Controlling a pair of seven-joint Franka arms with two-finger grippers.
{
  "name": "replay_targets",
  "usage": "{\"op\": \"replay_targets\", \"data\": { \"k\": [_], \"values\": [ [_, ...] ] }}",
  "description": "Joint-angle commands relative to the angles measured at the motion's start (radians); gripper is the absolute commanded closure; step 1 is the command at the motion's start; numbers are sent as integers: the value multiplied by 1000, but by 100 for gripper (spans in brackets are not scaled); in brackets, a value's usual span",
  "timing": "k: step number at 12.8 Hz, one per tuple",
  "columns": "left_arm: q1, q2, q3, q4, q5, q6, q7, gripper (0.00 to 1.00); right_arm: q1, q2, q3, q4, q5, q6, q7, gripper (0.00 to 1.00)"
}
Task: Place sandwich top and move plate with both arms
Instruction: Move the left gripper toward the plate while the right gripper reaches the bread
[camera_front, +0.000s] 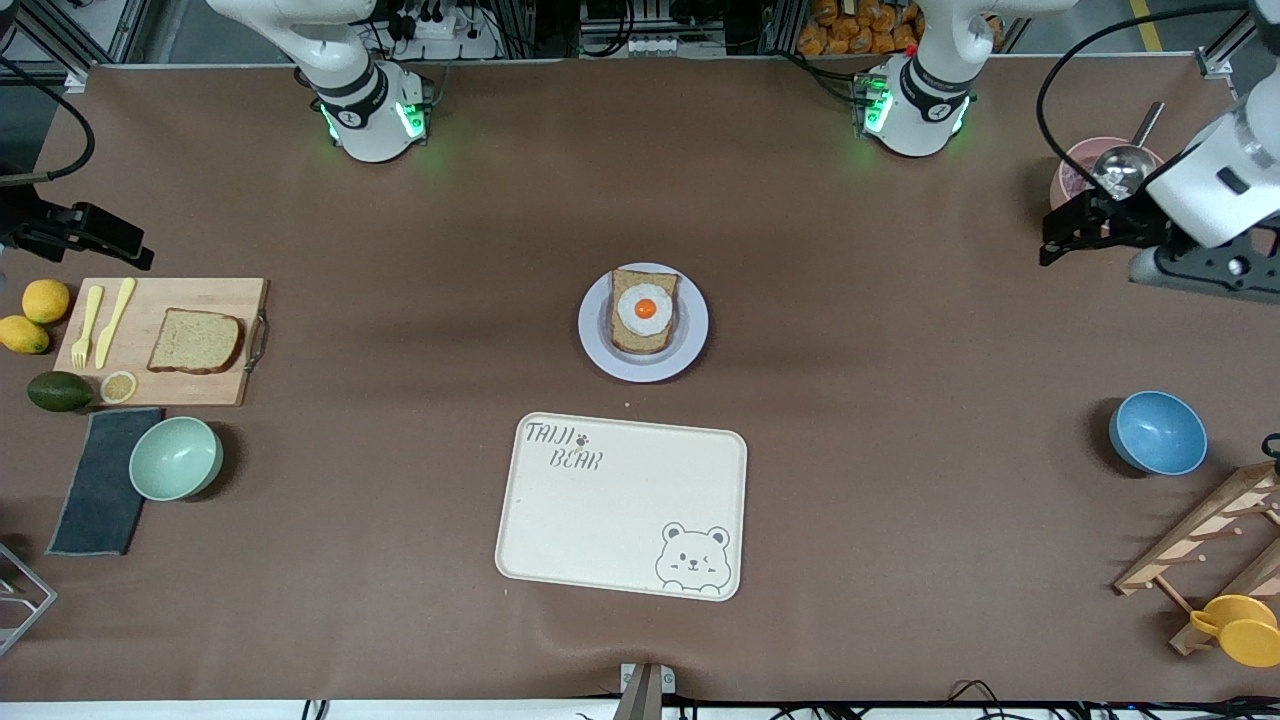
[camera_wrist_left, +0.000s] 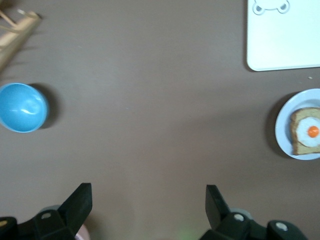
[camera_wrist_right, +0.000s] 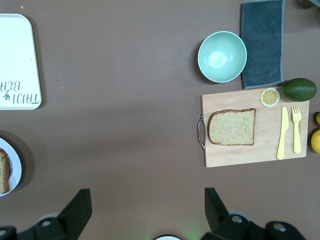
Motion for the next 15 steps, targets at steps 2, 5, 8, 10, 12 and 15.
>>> {"op": "replay_targets", "data": {
  "k": [2,5,8,10,12,15],
  "values": [
    [16,23,-5,-82,-94,53,-3,0,9,16,-121,-23,98,-4,-84,0],
    [12,17,-5,-234,-168,144,-1,0,9,9,-196,-96,89,14,-123,0],
    [12,14,-7,-323,-267,204,11,0,10,4,-329,-231,74,139,-291,0],
    [8,12,-8,-366,-324,241,13,0,9,-14,-382,-339,78,258,-391,0],
    [6,12,-43,-410,-363,280,13,0,6,6,-437,-370,78,312,-413,0],
    [6,12,-106,-496,-413,380,13,0,4,70,-520,-432,103,408,-509,0]
  ]
}}
